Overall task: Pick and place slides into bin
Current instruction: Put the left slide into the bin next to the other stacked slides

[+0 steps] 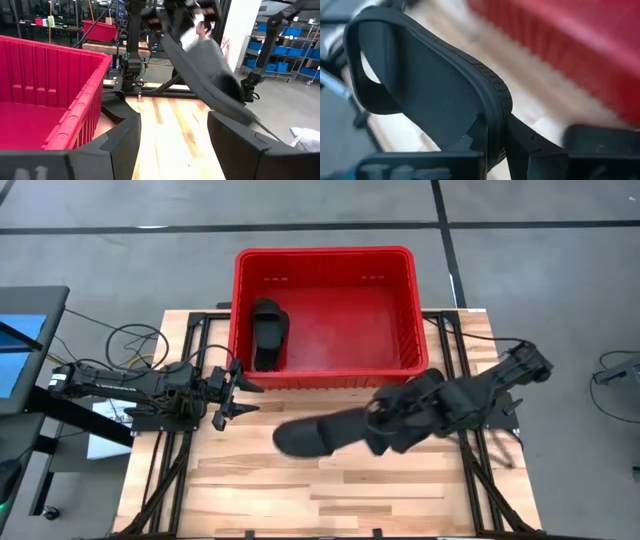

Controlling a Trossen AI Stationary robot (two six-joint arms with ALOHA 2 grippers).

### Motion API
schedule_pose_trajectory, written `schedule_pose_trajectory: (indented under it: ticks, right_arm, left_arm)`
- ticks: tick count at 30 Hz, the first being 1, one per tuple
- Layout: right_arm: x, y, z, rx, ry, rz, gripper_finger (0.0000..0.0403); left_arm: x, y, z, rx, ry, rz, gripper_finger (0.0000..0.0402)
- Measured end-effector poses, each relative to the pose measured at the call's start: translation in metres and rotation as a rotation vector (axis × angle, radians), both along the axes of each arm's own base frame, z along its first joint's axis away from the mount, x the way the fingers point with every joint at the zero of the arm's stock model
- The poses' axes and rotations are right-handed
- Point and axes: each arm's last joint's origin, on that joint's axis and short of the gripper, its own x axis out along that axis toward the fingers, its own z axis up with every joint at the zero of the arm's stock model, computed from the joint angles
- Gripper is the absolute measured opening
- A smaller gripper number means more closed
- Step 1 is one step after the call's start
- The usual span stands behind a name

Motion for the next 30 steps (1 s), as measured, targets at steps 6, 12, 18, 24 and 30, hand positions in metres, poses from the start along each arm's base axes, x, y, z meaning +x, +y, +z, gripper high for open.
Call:
schedule_pose_trajectory:
  ticks: [6, 12, 18, 24, 30]
  right_arm:
    - [-0.038, -0.03, 0.03, -0.118, -0.136, -0.178, 0.0026]
    - [-0.064, -0.066, 0.053, -0.203, -0.269, -0.352, 0.0024]
    - [-0.078, -0.106, 0.064, -0.212, -0.315, -0.543, 0.0024]
    - [-0.079, -0.14, 0.067, -0.206, -0.34, -0.744, 0.0024]
    - [-0.06, -0.164, 0.058, -0.109, -0.317, -0.864, 0.0024]
  left_arm:
    - [0.0, 0.0, 0.0, -0.001, 0.0, 0.0, 0.0219]
    - [0.0, 0.0, 0.0, -0.008, 0.001, -0.001, 0.0219]
    - [0.0, 0.0, 0.0, -0.019, 0.003, -0.001, 0.0219]
    - [0.0, 0.0, 0.0, -0.031, 0.004, -0.002, 0.0219]
    - [0.0, 0.0, 0.0, -0.051, 0.008, -0.002, 0.0219]
